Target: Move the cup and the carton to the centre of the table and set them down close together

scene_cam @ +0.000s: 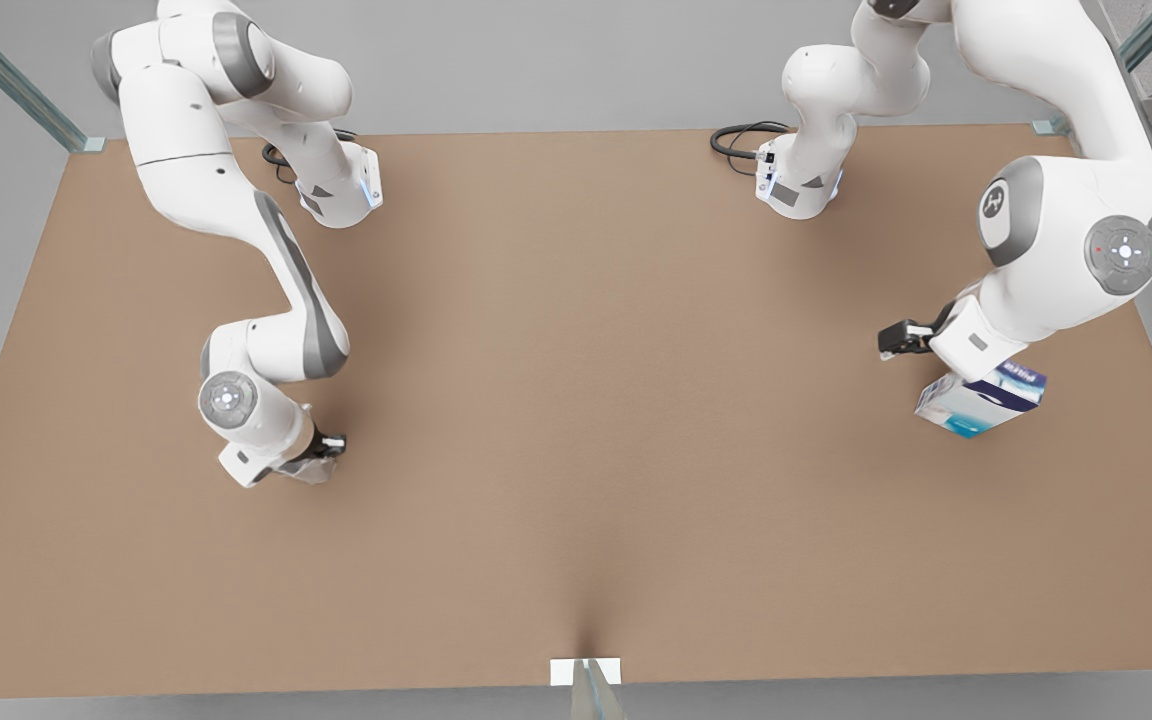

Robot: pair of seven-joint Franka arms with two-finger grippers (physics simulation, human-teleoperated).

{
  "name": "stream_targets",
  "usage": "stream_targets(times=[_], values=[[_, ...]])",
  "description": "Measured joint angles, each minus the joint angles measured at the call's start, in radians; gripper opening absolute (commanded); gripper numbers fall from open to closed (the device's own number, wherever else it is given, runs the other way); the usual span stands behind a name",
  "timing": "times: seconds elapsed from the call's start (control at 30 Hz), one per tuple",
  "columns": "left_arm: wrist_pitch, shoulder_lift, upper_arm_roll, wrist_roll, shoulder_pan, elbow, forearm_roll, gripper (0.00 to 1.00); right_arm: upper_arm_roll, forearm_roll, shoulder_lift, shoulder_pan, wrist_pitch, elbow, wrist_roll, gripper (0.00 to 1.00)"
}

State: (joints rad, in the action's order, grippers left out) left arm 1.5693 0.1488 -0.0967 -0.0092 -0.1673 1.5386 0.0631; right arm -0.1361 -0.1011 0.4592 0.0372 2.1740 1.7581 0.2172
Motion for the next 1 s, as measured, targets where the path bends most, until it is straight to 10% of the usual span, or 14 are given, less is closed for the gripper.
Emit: stream_targets(times=[0.37,0.5,1.0], values=[[-0.001,-0.001,-0.007,0.0,-0.004,-0.003,0.0,1.0,0.003,-0.016,0.385,0.325,-0.315,-0.699,0.494,0.21],[0.008,-0.012,-0.191,0.0,0.037,-0.012,-0.001,1.0,-0.002,-0.015,0.537,0.419,-0.309,-0.905,0.621,0.21],[0.497,0.056,-0.371,-0.603,0.052,0.346,0.024,1.0,-0.058,-0.011,0.639,0.535,-0.144,-0.95,0.693,0.21]])
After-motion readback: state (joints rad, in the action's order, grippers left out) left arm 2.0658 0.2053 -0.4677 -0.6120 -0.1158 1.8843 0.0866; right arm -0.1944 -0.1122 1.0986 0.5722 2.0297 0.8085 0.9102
